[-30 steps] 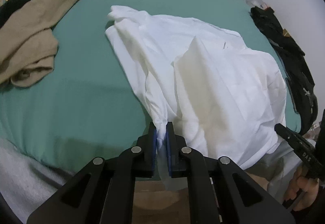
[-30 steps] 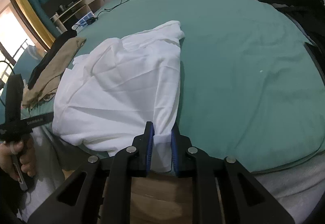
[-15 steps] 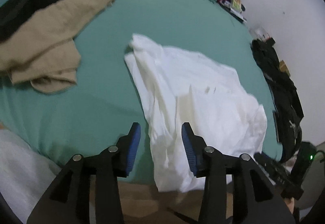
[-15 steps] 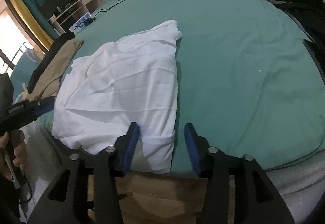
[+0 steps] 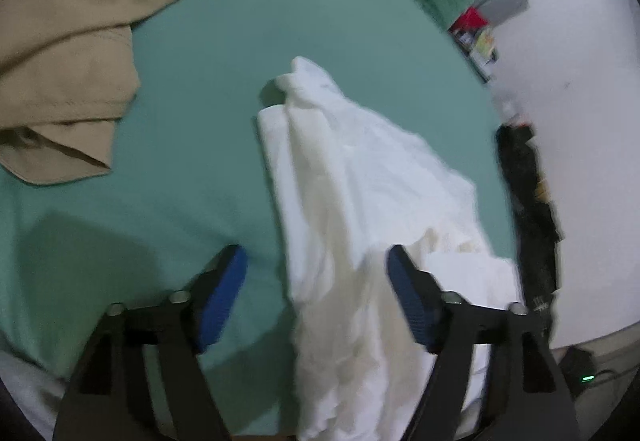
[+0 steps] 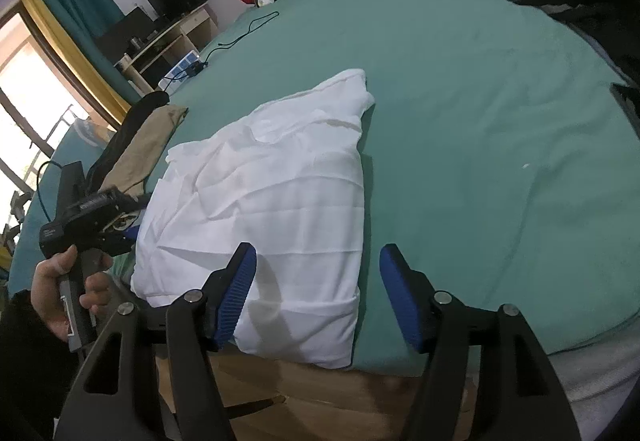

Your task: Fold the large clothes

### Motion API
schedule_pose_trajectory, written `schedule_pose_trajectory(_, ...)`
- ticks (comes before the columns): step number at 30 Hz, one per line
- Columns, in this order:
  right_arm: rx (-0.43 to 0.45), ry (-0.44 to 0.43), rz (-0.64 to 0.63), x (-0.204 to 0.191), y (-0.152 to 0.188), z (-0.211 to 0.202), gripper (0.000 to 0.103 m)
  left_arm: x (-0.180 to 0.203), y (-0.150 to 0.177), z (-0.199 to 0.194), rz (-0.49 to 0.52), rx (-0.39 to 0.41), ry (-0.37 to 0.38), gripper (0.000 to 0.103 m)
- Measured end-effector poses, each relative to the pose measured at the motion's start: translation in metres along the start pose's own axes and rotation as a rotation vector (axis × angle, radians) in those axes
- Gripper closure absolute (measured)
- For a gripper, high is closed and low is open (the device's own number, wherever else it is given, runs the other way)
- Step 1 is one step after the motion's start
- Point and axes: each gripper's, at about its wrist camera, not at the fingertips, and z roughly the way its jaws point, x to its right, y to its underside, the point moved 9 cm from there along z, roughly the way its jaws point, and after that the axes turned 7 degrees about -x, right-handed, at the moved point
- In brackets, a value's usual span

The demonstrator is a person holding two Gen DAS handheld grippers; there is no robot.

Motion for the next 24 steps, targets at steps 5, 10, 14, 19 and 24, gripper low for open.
schedule_pose_trajectory(5,-0.046,-0.002,0.024,0.008,0.002,0.024,0.039,0.02,0.016,0.014,-0.06,-0.14,0.306,0.025)
schedule_pose_trajectory(10,-0.054,0.016,-0.001,0.005,0.0,0.034,0.033,0.055,0.042,0.031,0.196,-0.2,0.154,0.025)
schedule_pose_trajectory(14,-0.058,0.012,0.002,0.004,-0.001,0.035,0.032,0.071,0.052,0.039,0.342,-0.204,0.028,0.023)
schedule_pose_trajectory(19,-0.051,-0.042,0.017,0.002,-0.006,0.026,0.032,0.071,0.042,0.038,0.438,-0.157,-0.077,0.023)
schedule_pose_trajectory(24,-0.045,-0.086,-0.006,0.0,-0.021,0.025,0.032,0.062,0.026,0.031,0.466,-0.093,-0.165,0.023)
